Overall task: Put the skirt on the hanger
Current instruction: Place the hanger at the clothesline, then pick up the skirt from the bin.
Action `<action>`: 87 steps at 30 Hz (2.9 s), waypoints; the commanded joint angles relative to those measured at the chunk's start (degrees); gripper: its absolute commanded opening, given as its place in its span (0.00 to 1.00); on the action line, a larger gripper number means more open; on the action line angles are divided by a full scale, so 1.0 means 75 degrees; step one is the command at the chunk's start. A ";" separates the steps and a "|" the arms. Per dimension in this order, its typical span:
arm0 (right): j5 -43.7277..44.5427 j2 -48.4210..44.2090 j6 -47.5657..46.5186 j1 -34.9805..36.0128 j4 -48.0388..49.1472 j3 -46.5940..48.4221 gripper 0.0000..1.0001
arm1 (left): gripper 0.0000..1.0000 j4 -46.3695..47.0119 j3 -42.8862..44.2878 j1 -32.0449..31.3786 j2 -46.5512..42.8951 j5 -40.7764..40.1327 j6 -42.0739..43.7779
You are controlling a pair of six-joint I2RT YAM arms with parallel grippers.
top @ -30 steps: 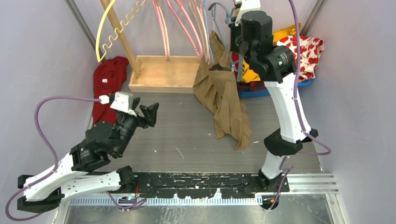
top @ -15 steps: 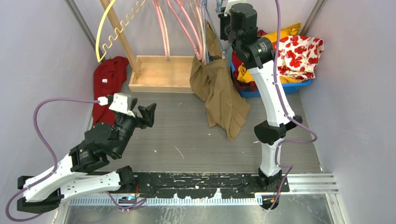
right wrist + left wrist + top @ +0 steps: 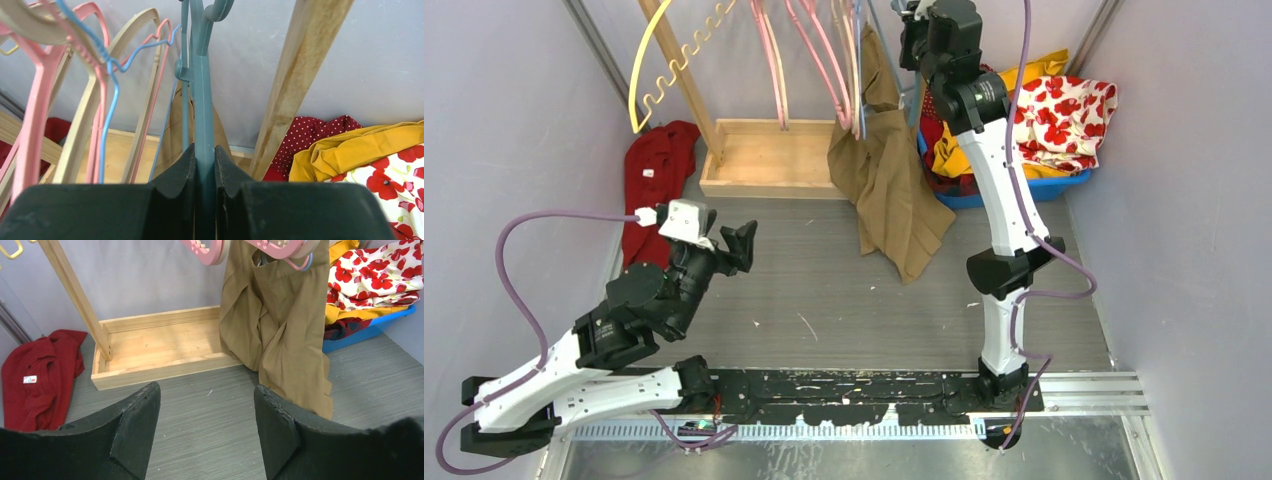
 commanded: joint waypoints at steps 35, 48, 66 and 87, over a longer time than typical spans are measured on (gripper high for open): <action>0.0714 -0.3471 0.1463 -0.0681 -0.0758 -0.2600 0.82 | 0.68 -0.0993 0.0335 0.0022 0.0508 0.0115 -0.0998; -0.1014 -0.1916 0.4079 -0.4561 -0.0666 -0.3968 0.73 | 0.99 -0.0827 -0.0199 0.0133 0.1256 0.0673 -0.1684; -0.1526 0.2263 0.4659 -0.4520 0.0730 -0.2225 0.82 | 0.99 0.0506 -0.1386 0.1593 0.3330 0.3537 -0.3018; -0.0996 0.1178 0.4847 -0.4531 0.2862 -0.3923 0.01 | 0.95 0.0621 -0.1433 0.1746 0.3512 0.3680 -0.3037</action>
